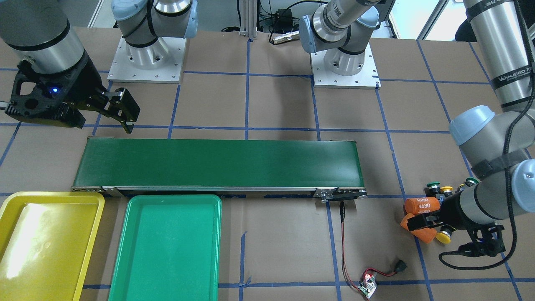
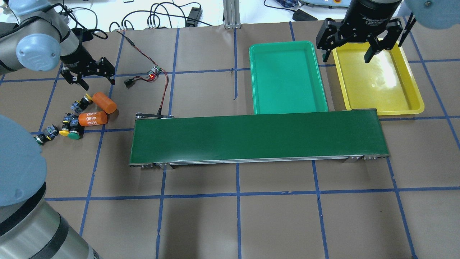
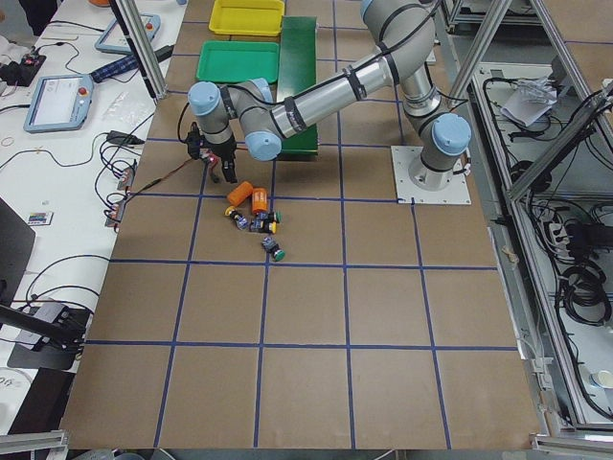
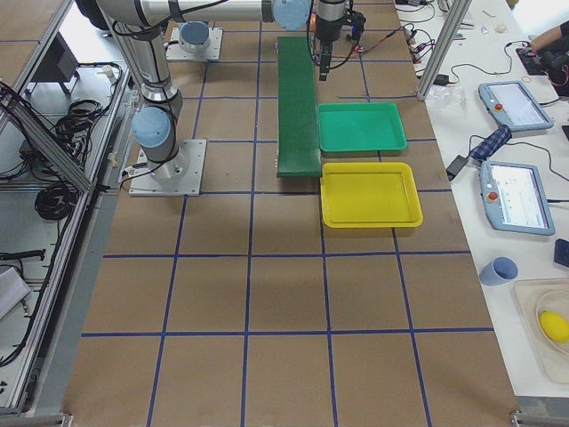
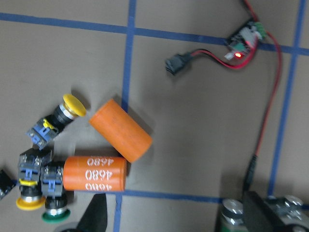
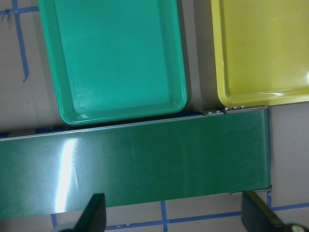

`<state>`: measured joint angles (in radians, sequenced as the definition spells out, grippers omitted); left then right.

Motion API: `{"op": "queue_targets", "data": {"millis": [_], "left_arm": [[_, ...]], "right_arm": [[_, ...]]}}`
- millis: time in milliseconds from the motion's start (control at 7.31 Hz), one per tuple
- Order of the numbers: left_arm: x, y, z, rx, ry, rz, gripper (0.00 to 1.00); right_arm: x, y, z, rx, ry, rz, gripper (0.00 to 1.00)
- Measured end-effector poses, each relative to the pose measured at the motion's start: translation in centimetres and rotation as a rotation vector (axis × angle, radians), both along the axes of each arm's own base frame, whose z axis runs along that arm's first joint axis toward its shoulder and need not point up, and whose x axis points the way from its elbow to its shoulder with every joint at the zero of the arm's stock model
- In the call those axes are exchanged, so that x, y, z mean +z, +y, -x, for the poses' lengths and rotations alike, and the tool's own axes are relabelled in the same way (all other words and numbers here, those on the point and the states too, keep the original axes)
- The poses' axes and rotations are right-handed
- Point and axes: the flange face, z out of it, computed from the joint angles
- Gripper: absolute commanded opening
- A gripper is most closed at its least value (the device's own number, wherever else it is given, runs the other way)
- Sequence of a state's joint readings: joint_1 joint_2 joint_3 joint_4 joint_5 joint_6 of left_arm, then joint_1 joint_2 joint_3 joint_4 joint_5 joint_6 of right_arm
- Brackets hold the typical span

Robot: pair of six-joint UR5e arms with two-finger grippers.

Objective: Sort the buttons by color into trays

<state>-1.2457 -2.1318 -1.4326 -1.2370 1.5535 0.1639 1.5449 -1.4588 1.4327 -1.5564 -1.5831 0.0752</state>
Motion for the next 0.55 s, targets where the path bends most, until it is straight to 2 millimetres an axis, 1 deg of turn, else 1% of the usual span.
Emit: {"op": "queue_targets", "data": {"millis": [274,547], "left_arm": [[-3.2,-0.1,-0.8,0.002,-0.032,-0.047,1.0],[-5.1,-0.1,-1.9,0.013,-0.036,-0.076,1.0]], "right_arm": [[0.0,0.0,0.0,0.0,0.0,0.0,1.0],[0.0,0.0,0.0,-0.001,0.0,-0.001,1.0]]}}
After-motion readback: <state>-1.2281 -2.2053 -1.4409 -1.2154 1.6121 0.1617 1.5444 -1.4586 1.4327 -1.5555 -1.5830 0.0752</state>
